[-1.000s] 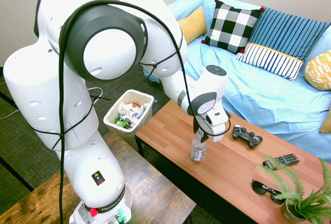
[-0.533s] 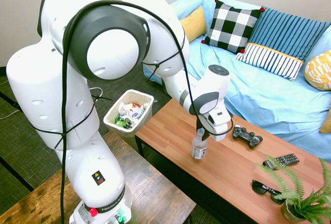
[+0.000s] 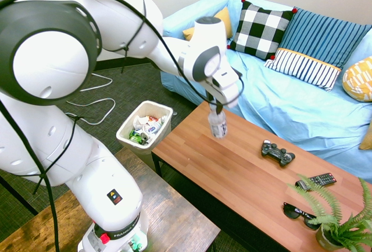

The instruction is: Throw the bottle in the trash bin

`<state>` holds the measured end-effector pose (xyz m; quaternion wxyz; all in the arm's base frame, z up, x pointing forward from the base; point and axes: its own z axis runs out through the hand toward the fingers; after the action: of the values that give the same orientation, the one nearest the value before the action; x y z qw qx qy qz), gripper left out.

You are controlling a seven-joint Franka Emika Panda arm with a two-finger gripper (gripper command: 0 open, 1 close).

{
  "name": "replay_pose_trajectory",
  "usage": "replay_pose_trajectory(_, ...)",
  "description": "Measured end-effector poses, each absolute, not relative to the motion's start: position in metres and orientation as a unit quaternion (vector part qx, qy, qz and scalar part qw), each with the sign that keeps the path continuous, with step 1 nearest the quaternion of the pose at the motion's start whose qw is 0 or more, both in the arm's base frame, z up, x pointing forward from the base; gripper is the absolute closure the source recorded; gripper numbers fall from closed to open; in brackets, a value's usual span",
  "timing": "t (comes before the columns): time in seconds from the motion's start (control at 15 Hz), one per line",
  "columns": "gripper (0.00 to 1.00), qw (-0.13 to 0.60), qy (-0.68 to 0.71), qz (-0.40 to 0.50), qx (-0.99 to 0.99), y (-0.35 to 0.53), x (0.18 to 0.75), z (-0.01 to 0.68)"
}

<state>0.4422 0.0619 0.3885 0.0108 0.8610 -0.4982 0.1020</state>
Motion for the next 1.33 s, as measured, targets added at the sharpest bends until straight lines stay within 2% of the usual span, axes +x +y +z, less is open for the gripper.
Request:
replay_pose_trajectory(0.33, 1.0, 0.045, -0.444, 0.152, 0.882, 0.241, 0.452, 0.404)
replay_pose_trajectory(0.73, 1.0, 0.07, -0.365, 0.139, 0.918, 0.434, 0.432, 0.325)
replay_pose_trajectory(1.0, 1.0, 0.075, -0.344, 0.109, 0.93, 0.504, 0.444, 0.252)
replay_pose_trajectory(1.27, 1.0, 0.093, -0.353, 0.072, 0.928, 0.519, 0.461, 0.191)
replay_pose_trajectory(1.33, 0.0, 0.095, -0.354, 0.07, 0.928, 0.52, 0.464, 0.183)
